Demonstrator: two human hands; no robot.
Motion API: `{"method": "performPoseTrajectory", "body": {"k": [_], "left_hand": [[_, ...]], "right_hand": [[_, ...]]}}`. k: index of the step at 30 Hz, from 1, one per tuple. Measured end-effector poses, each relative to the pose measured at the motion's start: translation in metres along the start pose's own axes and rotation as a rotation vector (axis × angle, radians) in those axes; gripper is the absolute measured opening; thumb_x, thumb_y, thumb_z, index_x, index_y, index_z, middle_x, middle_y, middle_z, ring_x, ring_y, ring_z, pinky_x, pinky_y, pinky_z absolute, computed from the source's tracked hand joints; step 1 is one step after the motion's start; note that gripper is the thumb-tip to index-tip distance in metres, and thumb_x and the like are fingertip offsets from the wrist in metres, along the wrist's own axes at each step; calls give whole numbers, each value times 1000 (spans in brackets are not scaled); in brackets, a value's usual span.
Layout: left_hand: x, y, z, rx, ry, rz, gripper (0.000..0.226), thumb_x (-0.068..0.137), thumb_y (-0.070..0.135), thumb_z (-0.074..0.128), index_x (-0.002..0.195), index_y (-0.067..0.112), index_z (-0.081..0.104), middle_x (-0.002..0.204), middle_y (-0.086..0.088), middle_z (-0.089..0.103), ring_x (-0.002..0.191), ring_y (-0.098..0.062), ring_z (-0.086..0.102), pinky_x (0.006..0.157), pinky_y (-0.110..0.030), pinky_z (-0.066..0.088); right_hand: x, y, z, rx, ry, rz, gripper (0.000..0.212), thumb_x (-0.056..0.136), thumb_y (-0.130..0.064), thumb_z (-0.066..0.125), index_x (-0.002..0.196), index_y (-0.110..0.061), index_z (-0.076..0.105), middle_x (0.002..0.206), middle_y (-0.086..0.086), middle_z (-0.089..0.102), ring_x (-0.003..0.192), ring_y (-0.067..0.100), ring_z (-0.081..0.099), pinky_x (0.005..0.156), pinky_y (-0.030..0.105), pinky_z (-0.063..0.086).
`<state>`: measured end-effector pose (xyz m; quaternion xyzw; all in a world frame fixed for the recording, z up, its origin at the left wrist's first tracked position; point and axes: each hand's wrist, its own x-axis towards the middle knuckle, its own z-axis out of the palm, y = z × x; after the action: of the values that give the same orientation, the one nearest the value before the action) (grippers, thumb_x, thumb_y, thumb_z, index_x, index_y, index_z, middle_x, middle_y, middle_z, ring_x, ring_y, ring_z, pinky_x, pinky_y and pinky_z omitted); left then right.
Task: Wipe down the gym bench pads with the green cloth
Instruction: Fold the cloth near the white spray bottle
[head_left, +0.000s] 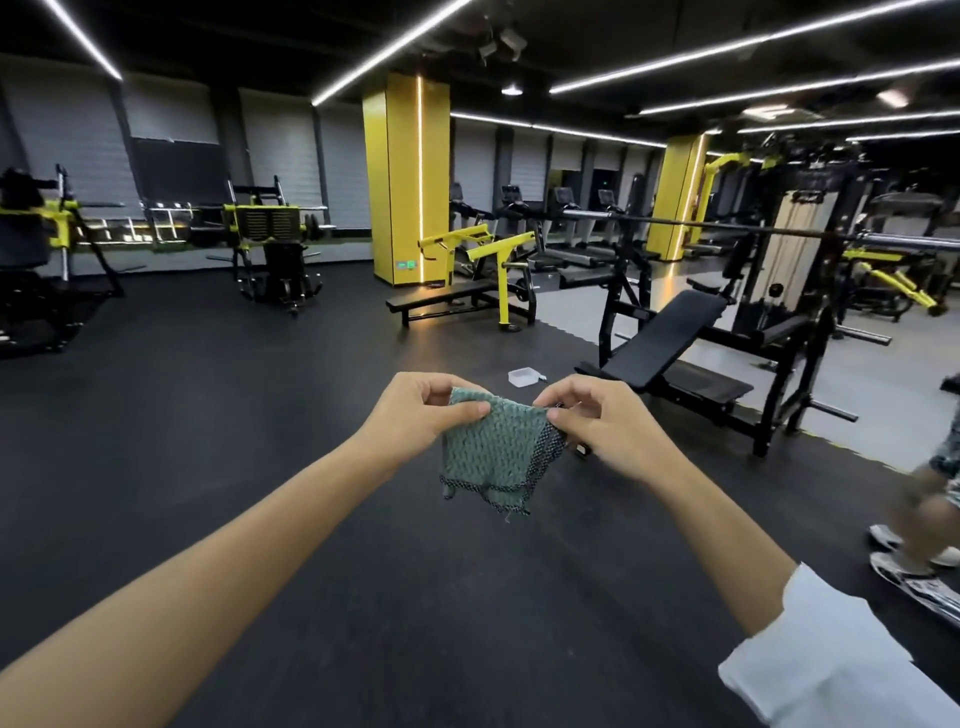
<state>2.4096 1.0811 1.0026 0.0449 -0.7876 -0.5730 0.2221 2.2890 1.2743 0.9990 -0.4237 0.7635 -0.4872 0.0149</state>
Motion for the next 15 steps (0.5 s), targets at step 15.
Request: {"method": "performPoseTrajectory", "body": {"k": [15], "left_hand": [[385, -173, -74, 24, -7, -25, 13, 86, 3, 72, 97, 7, 77, 88, -4, 78, 81, -8, 73, 71, -17, 55]], "right_hand": [[380, 190, 31, 13, 19, 12, 15, 86, -6, 72, 86, -21, 74, 93, -2, 76, 89, 16, 71, 87, 36, 56]]}}
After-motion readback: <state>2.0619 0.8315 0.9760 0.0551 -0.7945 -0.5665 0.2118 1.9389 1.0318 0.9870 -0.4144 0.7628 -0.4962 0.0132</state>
